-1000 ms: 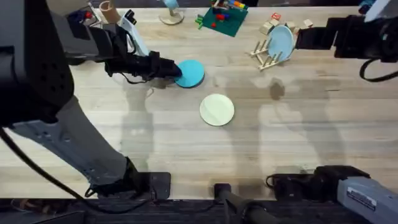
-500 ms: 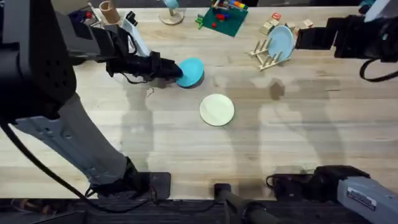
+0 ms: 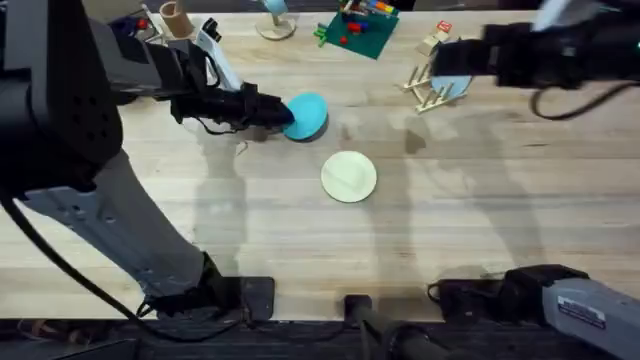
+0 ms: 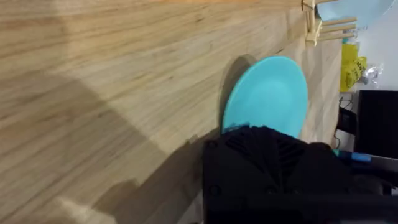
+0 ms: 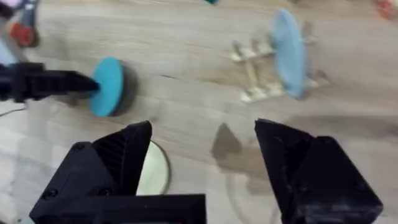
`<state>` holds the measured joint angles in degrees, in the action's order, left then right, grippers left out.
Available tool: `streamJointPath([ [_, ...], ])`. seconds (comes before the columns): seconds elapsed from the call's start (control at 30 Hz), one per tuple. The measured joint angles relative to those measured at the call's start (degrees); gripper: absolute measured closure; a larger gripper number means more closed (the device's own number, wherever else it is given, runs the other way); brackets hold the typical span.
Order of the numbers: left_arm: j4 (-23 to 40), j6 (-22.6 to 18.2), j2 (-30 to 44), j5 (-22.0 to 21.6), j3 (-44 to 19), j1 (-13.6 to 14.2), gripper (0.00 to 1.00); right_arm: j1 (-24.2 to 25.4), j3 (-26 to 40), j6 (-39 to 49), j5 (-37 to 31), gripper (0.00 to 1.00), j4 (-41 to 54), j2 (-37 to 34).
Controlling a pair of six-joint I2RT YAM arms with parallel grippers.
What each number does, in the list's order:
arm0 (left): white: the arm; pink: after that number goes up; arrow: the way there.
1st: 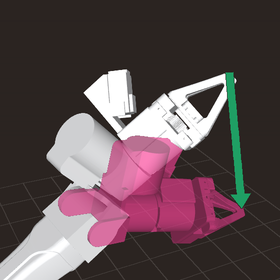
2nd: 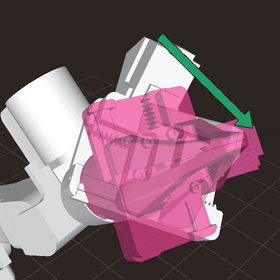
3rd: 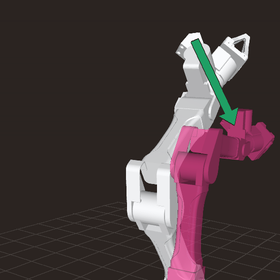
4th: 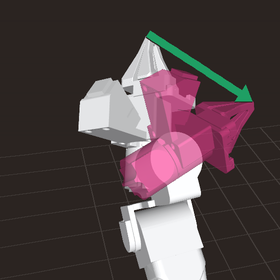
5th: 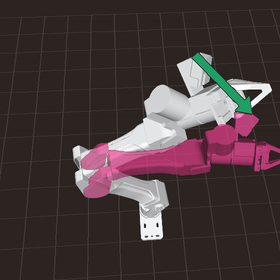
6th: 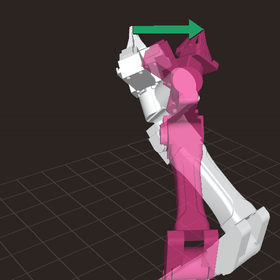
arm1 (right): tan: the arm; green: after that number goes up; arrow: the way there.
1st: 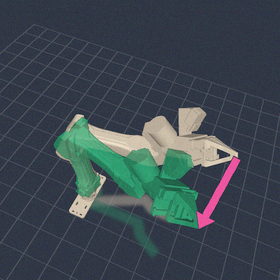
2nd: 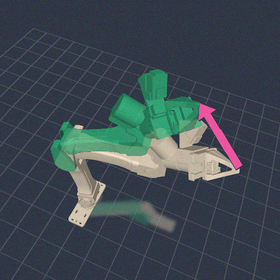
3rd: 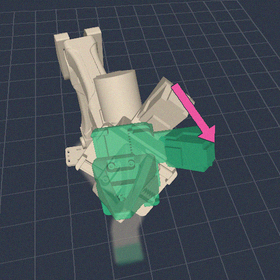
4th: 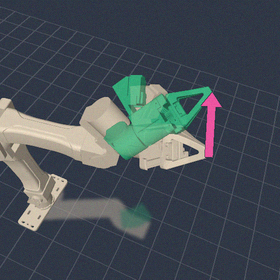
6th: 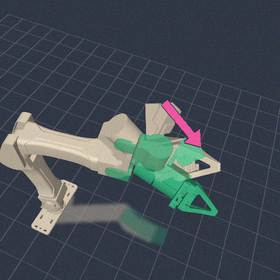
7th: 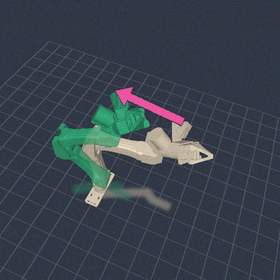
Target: Pick up the plates from the table one by one and place each into a slot on the dish rack.
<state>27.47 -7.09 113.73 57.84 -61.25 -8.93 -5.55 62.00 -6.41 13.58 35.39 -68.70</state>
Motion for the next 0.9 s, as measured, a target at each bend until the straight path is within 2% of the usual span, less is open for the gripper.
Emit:
streamJointPath([
  [0.17,0.0,0.0,0.0,0.0,0.0,0.0,0.96,-6.7,0.0,-3.5,1.3,0.007,-8.8,-6.5],
  [0.37,0.0,0.0,0.0,0.0,0.0,0.0,0.961,-12.2,0.0,-8.9,2.0,0.014,-17.9,-15.3],
  [0.67,0.6,0.0,0.0,-0.2,-0.2,0.0,0.96,-18.2,0.0,-16.1,2.4,0.022,-26.4,-26.0],
  [0.9,0.8,0.0,0.0,-0.3,-0.3,0.0,0.961,-21.6,0.0,-22.1,5.2,0.081,-33.5,-33.2],
])
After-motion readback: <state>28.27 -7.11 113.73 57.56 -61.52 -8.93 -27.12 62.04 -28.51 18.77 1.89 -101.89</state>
